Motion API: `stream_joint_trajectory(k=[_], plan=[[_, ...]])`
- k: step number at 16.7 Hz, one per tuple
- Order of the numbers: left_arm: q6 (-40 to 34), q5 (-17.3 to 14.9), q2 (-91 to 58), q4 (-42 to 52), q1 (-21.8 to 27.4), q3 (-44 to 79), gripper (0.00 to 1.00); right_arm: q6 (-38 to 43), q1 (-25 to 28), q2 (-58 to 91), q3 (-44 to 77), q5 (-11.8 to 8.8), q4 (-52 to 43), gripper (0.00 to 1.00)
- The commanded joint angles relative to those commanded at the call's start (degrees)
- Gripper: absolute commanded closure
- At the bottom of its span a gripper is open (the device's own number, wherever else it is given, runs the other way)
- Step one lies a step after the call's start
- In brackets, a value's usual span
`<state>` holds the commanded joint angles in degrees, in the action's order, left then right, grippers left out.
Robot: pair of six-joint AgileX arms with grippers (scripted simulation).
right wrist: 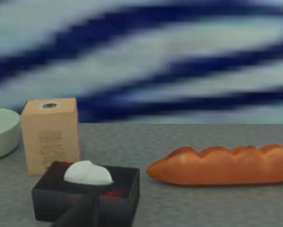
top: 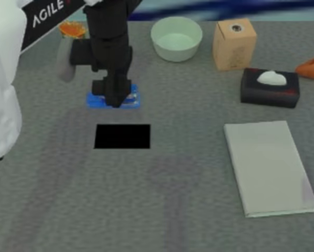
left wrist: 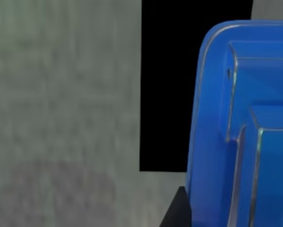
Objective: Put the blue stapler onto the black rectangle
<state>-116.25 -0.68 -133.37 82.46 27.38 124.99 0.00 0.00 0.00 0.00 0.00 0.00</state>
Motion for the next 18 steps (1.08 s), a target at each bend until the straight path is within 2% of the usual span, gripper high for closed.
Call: stream_joint_trajectory(k=[8,15,18], plan=[[-0.7,0.0,0.1,-1.0,-0.2,-0.8,1.00,0.0,0.0,0.0,0.0,0.0,0.0,0.00],[-0.6,0.0,-1.3,-18.3,-0.4,-16.3,1.00,0.0,0.0,0.0,0.0,0.0,0.0,0.00],[-0.6,0.0,-1.7,-21.6,-0.4,-19.5,1.00,0.0,0.0,0.0,0.0,0.0,0.0,0.00]])
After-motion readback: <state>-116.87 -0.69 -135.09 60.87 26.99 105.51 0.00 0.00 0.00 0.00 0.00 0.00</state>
